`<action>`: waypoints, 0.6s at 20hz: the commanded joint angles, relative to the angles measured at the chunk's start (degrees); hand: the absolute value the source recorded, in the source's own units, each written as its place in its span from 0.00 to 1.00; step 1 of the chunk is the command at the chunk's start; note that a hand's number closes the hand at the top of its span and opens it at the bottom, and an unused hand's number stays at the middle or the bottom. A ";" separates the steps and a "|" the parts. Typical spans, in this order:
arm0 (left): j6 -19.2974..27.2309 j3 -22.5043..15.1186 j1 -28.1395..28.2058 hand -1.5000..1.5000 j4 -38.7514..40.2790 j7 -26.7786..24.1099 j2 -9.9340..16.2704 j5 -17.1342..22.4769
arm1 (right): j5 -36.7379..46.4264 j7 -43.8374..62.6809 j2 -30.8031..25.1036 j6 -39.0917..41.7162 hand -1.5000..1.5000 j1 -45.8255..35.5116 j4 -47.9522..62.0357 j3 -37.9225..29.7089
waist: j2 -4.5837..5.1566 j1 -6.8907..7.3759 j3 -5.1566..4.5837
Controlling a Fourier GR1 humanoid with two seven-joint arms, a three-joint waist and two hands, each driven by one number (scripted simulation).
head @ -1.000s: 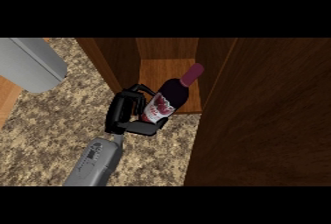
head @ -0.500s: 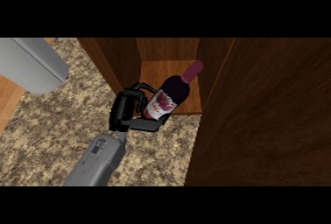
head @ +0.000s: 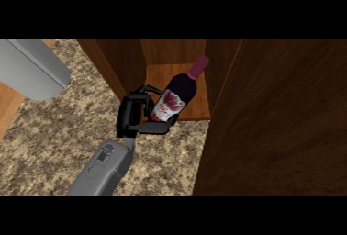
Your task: Pick up the wine, place it into the cabinet and close the cabinet
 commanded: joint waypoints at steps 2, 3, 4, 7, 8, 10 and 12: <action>0.71 0.11 -12.14 1.00 8.99 6.11 -1.83 0.15 | -2.69 2.56 -0.49 0.61 0.00 2.28 -9.48 1.62 | 1.59 -2.96 -0.58; 0.66 -1.00 -11.76 1.00 9.01 6.71 -1.82 -1.05 | -2.29 2.63 -0.43 0.24 0.00 2.04 -9.21 1.08 | 1.60 -3.10 -0.58; 1.51 -0.81 -11.66 1.00 11.45 4.86 -1.81 -1.85 | -2.53 0.62 0.88 0.56 0.00 1.21 -6.14 1.85 | 1.94 -2.95 -0.57; 4.13 -0.56 -13.29 1.00 11.14 9.40 -0.84 -3.19 | -3.57 1.23 0.50 1.50 0.00 0.37 -6.93 1.47 | 2.02 -3.21 -0.54; 5.25 -1.24 -12.59 1.00 11.21 10.18 -1.37 -3.67 | -3.72 0.01 0.07 1.71 0.00 1.91 -6.25 1.48 | 1.93 -3.54 -0.46; 6.33 -1.16 -11.69 1.00 11.45 9.60 -1.79 -2.77 | -3.27 -0.72 1.02 1.63 0.00 1.74 -4.98 2.69 | 2.14 -3.95 -0.53; 6.45 -0.08 -11.67 1.00 9.66 10.39 -1.79 -1.52 | -3.71 0.44 0.44 1.90 0.00 1.57 -6.62 2.17 | 2.15 -4.22 -0.60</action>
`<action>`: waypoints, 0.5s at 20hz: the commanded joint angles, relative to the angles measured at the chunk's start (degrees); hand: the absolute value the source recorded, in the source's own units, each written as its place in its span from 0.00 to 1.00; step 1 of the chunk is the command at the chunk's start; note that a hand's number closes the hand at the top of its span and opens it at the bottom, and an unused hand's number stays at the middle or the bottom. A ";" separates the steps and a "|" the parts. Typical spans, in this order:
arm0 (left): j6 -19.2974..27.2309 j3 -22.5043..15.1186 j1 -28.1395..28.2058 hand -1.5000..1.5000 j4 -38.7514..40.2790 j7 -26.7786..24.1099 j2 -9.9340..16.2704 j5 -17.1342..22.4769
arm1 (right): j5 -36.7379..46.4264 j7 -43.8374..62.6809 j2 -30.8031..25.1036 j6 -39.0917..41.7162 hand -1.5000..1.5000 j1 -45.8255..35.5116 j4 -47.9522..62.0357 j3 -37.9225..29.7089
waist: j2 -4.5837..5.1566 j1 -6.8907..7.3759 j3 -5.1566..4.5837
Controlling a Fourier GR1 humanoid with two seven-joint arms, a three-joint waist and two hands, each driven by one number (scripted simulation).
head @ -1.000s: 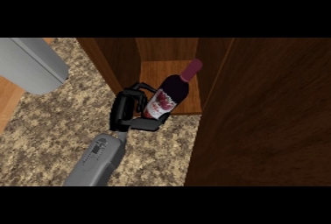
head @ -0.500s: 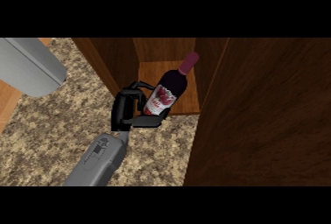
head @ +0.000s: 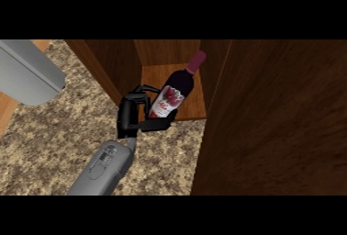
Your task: Pick up the wine, place it into the cabinet and close the cabinet
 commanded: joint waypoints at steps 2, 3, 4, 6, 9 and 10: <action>-5.08 3.47 -11.68 1.00 9.06 6.62 -0.86 3.51 | -2.57 0.91 0.11 0.50 0.00 2.61 -6.24 2.08 | 2.18 -2.53 -0.92; -3.95 3.47 -12.36 1.00 9.46 6.78 -1.45 3.28 | -1.65 0.47 0.01 0.36 0.00 2.49 -4.98 1.78 | 2.28 -2.75 -0.94; -3.62 3.09 -11.48 1.00 9.95 6.00 -1.67 3.09 | -1.92 -0.32 0.69 0.60 0.00 2.02 -4.59 2.42 | 2.49 -2.96 -0.95; -3.90 4.76 -13.63 1.00 11.99 6.48 -1.91 4.24 | -2.44 0.49 0.24 0.98 0.00 1.81 -4.96 1.73 | 2.85 -3.45 -1.02; -7.20 7.83 -19.57 1.00 20.63 5.40 -0.86 5.02 | -2.36 1.59 0.01 0.19 0.00 2.78 -5.97 0.47 | 2.64 -2.16 -1.02; -6.48 8.74 -20.99 1.00 22.03 4.77 -0.88 5.00 | -2.35 1.47 -0.68 1.00 0.00 2.67 -7.54 1.11 | 2.88 -3.37 -1.06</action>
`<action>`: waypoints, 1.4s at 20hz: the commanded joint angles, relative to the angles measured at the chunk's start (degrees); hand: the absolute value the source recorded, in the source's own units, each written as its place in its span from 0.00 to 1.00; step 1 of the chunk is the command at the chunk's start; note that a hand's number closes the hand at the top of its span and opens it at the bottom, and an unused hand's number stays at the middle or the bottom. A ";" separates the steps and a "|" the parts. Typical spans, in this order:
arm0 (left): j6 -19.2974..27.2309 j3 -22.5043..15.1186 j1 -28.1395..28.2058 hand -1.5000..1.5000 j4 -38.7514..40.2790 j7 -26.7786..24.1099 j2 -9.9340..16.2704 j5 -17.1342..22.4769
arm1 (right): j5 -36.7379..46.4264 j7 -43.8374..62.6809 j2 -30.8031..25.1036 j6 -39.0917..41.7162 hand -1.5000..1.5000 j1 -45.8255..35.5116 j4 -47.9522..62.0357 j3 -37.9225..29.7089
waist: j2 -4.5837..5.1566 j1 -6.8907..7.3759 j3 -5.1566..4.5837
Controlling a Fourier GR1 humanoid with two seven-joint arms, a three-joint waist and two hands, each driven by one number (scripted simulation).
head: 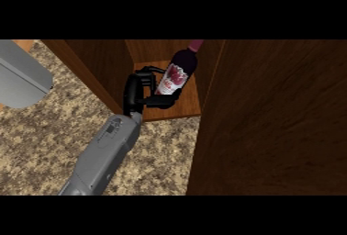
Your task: Pick up the wine, place it into the cabinet and close the cabinet
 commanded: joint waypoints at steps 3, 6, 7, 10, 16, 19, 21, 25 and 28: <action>-4.02 5.47 -10.94 1.00 14.06 -2.61 1.32 1.31 | -3.29 1.95 -1.65 0.98 0.00 2.33 -7.58 -1.04 | 0.82 -0.31 -0.19; -2.94 6.31 -12.72 1.00 19.47 -6.17 0.60 0.26 | -1.86 -1.01 -1.03 1.06 0.00 4.49 -6.23 1.73 | 0.69 -0.80 -0.16; -1.23 6.42 -13.63 1.00 20.80 -6.89 0.37 -0.38 | -2.55 -0.20 -1.47 1.68 0.00 3.15 -6.63 0.68 | 1.19 -1.41 -0.20; -1.29 6.68 -16.18 0.00 23.92 -8.63 1.67 -1.46 | -3.61 -0.80 -2.37 2.23 0.00 4.35 -8.21 -0.17 | 1.07 -1.46 -0.15; 0.47 8.21 -19.76 0.00 30.18 -10.56 3.65 -2.30 | -3.47 -2.59 -3.20 3.38 0.00 5.23 -8.25 -0.08 | 1.39 -2.23 -0.16; 1.70 8.90 -21.55 0.00 32.54 -11.51 3.68 -2.51 | -3.43 -2.02 -2.42 2.89 0.00 4.80 -7.42 -0.52 | 1.35 -1.36 -0.23; -0.84 9.67 -23.49 0.00 33.43 -10.78 4.60 -1.83 | -3.02 -3.34 -2.28 3.09 0.00 5.93 -6.88 0.56 | 1.21 -1.71 -0.20; -6.61 11.22 -22.67 0.00 32.90 -16.23 3.52 -0.27 | -3.95 -3.67 -2.10 3.57 0.00 5.08 -6.95 -0.57 | 1.42 -0.90 -0.27; -8.42 13.84 -24.15 0.00 32.63 -17.89 2.09 2.10 | -3.72 -4.01 -2.46 3.67 0.00 5.47 -6.39 -1.15 | 1.20 -0.46 -0.26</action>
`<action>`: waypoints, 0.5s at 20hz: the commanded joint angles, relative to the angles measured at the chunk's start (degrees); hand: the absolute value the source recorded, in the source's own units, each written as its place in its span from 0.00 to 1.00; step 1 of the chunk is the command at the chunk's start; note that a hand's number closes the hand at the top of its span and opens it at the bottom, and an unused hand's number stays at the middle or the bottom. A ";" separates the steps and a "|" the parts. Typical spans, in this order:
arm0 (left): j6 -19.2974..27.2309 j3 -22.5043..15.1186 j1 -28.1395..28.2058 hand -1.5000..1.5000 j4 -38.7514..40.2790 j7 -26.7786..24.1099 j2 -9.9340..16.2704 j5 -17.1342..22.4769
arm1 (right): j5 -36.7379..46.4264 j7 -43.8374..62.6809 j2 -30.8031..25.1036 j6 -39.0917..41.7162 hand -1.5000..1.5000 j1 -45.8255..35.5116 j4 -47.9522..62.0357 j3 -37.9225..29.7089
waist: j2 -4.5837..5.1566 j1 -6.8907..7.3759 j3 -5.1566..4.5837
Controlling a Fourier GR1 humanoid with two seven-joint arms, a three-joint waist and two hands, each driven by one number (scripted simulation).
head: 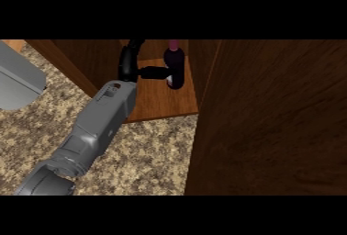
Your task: Pick up the wine, place it into the cabinet and close the cabinet
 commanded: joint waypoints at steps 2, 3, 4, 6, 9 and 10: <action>-6.32 3.20 -2.23 1.00 -0.17 -3.21 -0.08 2.83 | -2.97 3.48 -1.83 -0.05 0.00 2.60 -8.03 -1.89 | -0.33 0.79 0.02; -7.84 4.05 -1.93 1.00 -0.11 -3.83 0.08 3.66 | -2.09 3.29 -1.84 0.37 0.00 3.36 -8.26 0.62 | -0.52 0.80 -0.01; -6.89 4.19 -3.03 1.00 -0.20 -4.72 -1.97 3.71 | -1.51 4.27 -1.84 -0.09 0.00 2.75 -8.34 0.05 | -0.57 1.02 -0.04; -11.59 4.78 -1.77 1.00 0.06 -6.86 -1.81 4.40 | -2.47 2.21 -1.73 0.07 0.00 3.87 -7.26 -0.44 | -0.50 1.18 0.06; -13.66 5.09 -5.13 1.00 0.43 -5.12 -2.76 4.67 | -1.49 3.09 -2.29 -0.16 0.00 4.81 -8.70 -0.19 | -1.11 2.25 0.09; -14.26 4.88 -4.49 0.00 0.90 -4.61 -3.44 4.54 | -1.56 3.22 -3.10 -0.54 0.00 6.66 -10.41 -0.58 | -1.44 2.71 0.12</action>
